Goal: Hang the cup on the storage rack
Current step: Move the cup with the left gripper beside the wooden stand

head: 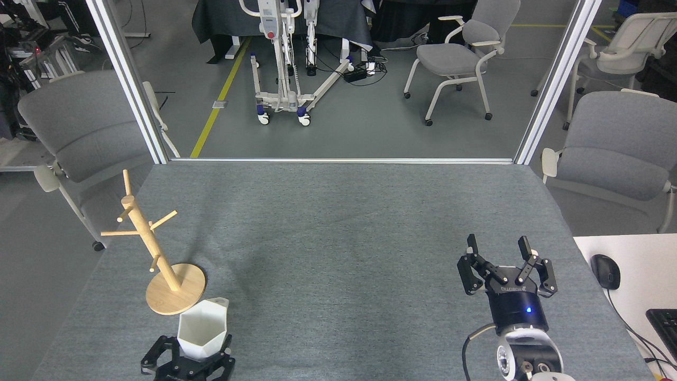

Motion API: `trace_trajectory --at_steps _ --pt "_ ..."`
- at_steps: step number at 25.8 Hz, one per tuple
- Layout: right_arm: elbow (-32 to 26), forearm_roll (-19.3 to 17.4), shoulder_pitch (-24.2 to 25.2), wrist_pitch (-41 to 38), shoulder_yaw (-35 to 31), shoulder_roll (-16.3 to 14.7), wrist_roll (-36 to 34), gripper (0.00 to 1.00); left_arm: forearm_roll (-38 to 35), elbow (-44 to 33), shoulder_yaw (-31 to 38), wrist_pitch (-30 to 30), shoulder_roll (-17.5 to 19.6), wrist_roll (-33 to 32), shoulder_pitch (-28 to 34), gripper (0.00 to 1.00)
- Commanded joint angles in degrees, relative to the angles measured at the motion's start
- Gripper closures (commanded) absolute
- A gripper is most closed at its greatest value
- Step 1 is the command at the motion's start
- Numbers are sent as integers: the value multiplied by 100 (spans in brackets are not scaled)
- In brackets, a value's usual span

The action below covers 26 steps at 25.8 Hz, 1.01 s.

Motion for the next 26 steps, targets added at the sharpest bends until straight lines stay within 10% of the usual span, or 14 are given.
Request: trace_trajectory --at_steps 1,26 --pt "-77 26 580 -502 -363 -81 -47 0 6 -241 934 10 -9 -20 246 100" --pt "-24 -27 272 -573 -407 -90 -12 0 -1540 383 2438 169 35 -662 -1829 100"
